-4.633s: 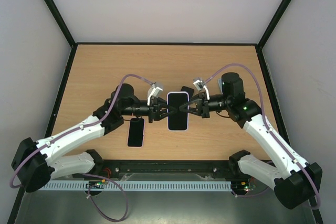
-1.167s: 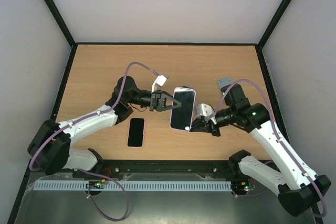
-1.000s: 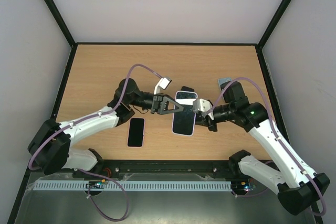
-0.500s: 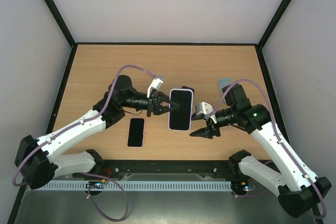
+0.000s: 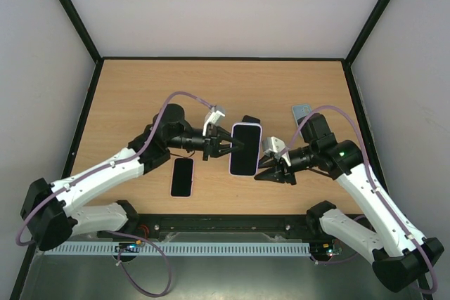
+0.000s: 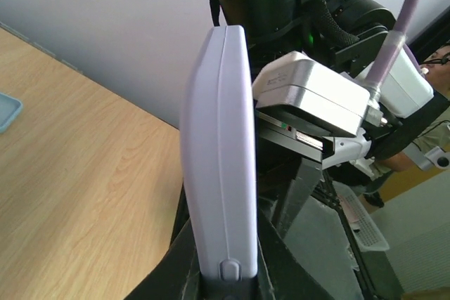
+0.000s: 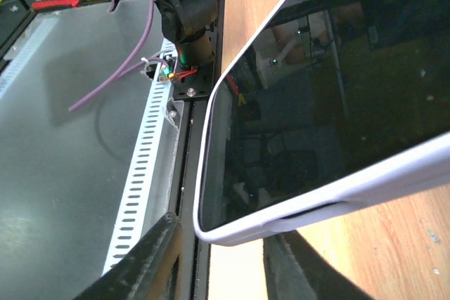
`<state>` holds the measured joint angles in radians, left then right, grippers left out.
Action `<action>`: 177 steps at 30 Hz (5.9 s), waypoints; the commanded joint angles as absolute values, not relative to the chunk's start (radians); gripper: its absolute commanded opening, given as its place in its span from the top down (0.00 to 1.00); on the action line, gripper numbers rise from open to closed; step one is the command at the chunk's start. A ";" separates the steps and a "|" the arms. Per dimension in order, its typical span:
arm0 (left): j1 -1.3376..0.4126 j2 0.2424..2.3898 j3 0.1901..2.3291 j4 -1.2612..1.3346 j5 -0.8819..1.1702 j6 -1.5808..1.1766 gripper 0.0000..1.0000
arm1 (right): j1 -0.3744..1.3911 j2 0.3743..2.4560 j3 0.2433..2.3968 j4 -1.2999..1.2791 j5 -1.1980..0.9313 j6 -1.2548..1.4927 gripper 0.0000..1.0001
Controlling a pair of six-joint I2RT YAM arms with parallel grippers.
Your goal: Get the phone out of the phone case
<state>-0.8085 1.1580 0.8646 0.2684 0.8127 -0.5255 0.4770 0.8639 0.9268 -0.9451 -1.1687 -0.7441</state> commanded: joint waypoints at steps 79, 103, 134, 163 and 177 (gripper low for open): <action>-0.762 1.259 0.731 0.588 0.652 -0.763 0.86 | 0.422 0.852 0.960 -0.388 -0.990 0.312 0.98; -1.167 1.360 0.788 0.285 -0.515 -0.358 0.41 | 0.313 0.993 0.649 -0.420 -0.257 0.577 0.98; -1.252 1.899 0.985 0.576 -0.409 -0.041 0.40 | 0.285 1.248 0.658 -0.381 -0.342 0.617 0.98; -1.266 2.030 1.064 0.447 -0.691 0.155 0.49 | 0.285 1.203 0.624 -0.362 -0.519 0.594 0.98; -1.264 1.989 1.005 0.524 -0.684 0.130 0.90 | 0.285 1.146 0.611 -0.349 -0.549 0.572 0.98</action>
<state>-1.2808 2.0041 1.0527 0.5148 -0.6491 0.1440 0.2806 1.2007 0.6205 -0.3519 -0.4843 0.6014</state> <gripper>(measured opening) 0.131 0.031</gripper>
